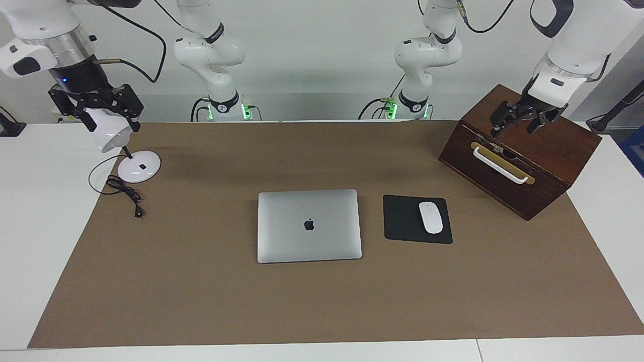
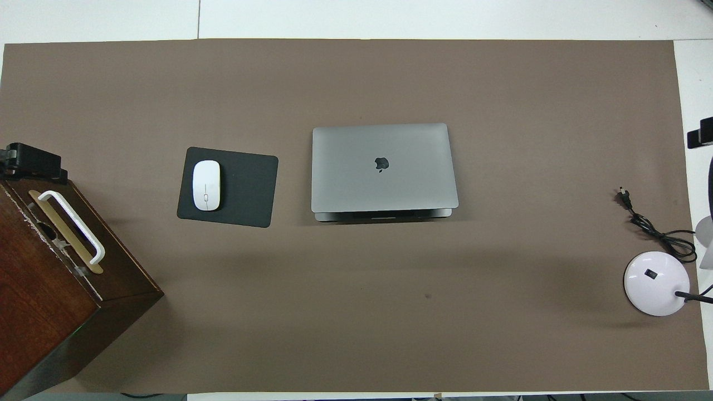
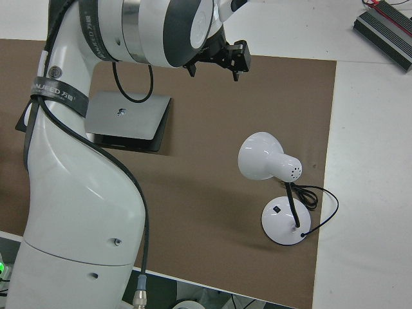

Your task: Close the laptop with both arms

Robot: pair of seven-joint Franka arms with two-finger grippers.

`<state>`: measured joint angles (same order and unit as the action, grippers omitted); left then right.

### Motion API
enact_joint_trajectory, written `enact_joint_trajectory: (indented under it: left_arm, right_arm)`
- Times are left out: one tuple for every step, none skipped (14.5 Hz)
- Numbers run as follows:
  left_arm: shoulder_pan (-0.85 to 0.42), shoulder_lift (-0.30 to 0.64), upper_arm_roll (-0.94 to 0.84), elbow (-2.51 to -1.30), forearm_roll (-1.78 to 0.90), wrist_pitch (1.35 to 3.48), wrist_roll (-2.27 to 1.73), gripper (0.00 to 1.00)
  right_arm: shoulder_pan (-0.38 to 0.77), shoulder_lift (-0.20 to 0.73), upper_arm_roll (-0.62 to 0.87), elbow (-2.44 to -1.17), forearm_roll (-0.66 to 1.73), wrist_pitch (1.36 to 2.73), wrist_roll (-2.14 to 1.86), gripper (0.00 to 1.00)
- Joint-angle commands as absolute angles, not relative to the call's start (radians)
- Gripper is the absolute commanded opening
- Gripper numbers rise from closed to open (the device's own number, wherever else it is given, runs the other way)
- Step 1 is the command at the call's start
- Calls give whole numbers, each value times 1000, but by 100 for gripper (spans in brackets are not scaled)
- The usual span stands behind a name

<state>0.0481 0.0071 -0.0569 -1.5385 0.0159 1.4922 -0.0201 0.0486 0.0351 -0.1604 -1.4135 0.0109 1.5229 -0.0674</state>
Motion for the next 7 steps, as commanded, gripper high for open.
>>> enact_joint_trajectory:
  left_arm:
    - [64,-9,-67,-1537,29,1465,-8,100]
    - [69,-9,-66,-1539,25,1466,-6,100]
    - [74,-9,-67,-1539,20,1468,-6,100]
    - [74,-9,-69,-1539,20,1468,-8,100]
    - [75,-9,-68,-1545,20,1468,-6,100]
    - [74,-9,-69,-1546,18,1470,-6,100]
    - [74,-9,-69,-1546,14,1471,-6,100]
  right_arm:
    - [34,-8,-144,-1477,3,1558,-64,100]
    - [34,-14,-144,-1488,3,1569,-64,100]
    - [34,-14,-144,-1493,3,1575,-64,100]
    - [34,-14,-144,-1494,3,1580,-64,100]
    - [34,-14,-144,-1494,3,1580,-64,100]
    - [34,-14,-144,-1494,3,1580,-63,100]
    - [34,-14,-144,-1494,3,1578,-63,100]
